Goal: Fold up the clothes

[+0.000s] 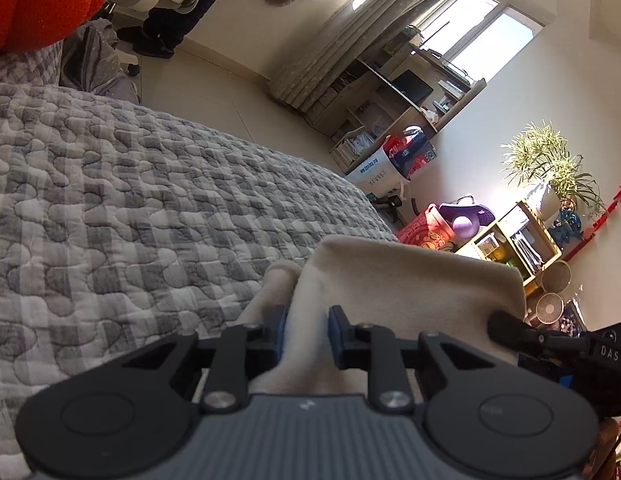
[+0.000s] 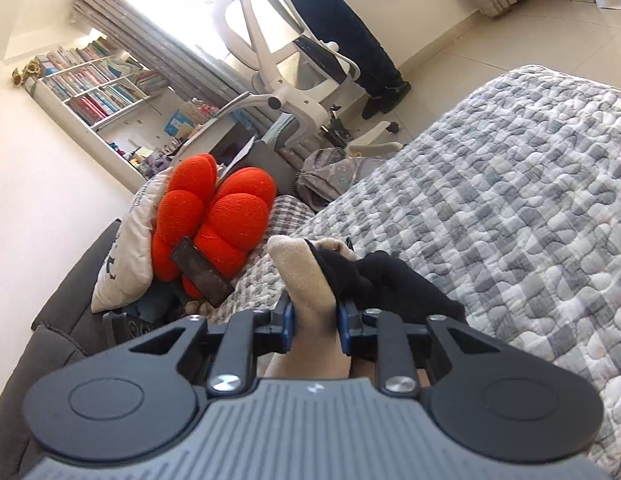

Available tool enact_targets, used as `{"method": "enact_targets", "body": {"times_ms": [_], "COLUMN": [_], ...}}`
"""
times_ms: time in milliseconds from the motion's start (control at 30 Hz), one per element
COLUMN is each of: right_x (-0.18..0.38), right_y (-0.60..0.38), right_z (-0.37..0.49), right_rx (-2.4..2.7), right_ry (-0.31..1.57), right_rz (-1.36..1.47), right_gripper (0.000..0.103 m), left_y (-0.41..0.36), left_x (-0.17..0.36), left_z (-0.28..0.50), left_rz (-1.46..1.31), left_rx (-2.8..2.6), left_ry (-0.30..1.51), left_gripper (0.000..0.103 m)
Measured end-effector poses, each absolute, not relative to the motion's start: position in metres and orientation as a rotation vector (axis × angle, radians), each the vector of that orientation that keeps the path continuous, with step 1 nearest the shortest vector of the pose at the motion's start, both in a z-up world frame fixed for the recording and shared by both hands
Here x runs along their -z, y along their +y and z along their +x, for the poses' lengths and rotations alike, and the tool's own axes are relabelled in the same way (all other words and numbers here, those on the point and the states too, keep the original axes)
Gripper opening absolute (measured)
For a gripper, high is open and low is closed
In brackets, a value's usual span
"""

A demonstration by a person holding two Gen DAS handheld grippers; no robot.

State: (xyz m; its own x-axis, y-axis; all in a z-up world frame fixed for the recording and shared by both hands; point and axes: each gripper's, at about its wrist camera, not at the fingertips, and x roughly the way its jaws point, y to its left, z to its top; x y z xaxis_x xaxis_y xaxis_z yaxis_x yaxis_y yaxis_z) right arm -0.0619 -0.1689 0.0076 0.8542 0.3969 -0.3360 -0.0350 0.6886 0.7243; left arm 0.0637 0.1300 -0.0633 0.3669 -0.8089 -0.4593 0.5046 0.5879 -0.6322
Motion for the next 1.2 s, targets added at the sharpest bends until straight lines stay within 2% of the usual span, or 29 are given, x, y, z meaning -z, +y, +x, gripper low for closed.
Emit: {"method": "enact_targets", "body": {"times_ms": [133, 300, 467, 533, 733, 933, 1067, 1200], "right_x": [-0.010, 0.013, 0.015, 0.003, -0.022, -0.029, -0.017, 0.014], "right_y": [-0.177, -0.199, -0.213, -0.215, -0.216, -0.186, -0.176, -0.185], "right_z": [-0.053, -0.043, -0.054, -0.062, -0.066, -0.052, -0.040, -0.031], "right_rx": [-0.374, -0.265, -0.225, -0.207, -0.198, -0.312, -0.277, -0.159], "right_ry": [0.473, 0.650, 0.703, 0.677, 0.586, 0.539, 0.578, 0.692], "right_rz": [0.841, 0.894, 0.907, 0.842, 0.683, 0.550, 0.441, 0.372], "right_gripper": [0.024, 0.025, 0.033, 0.043, 0.044, 0.039, 0.038, 0.037], "left_y": [0.157, 0.159, 0.159, 0.162, 0.145, 0.107, 0.099, 0.103], "left_x": [0.036, 0.030, 0.027, 0.017, 0.010, 0.033, 0.046, 0.043], "left_z": [0.038, 0.027, 0.025, 0.016, -0.014, -0.027, -0.031, -0.034], "left_rz": [-0.453, -0.353, -0.323, -0.333, -0.305, -0.205, -0.171, -0.155], "left_rx": [0.796, 0.733, 0.675, 0.688, 0.887, 1.038, 1.051, 1.074], "left_ry": [0.706, 0.701, 0.690, 0.651, 0.635, 0.725, 0.745, 0.747], "left_gripper": [0.016, 0.018, 0.024, 0.026, 0.026, 0.024, 0.024, 0.024]}}
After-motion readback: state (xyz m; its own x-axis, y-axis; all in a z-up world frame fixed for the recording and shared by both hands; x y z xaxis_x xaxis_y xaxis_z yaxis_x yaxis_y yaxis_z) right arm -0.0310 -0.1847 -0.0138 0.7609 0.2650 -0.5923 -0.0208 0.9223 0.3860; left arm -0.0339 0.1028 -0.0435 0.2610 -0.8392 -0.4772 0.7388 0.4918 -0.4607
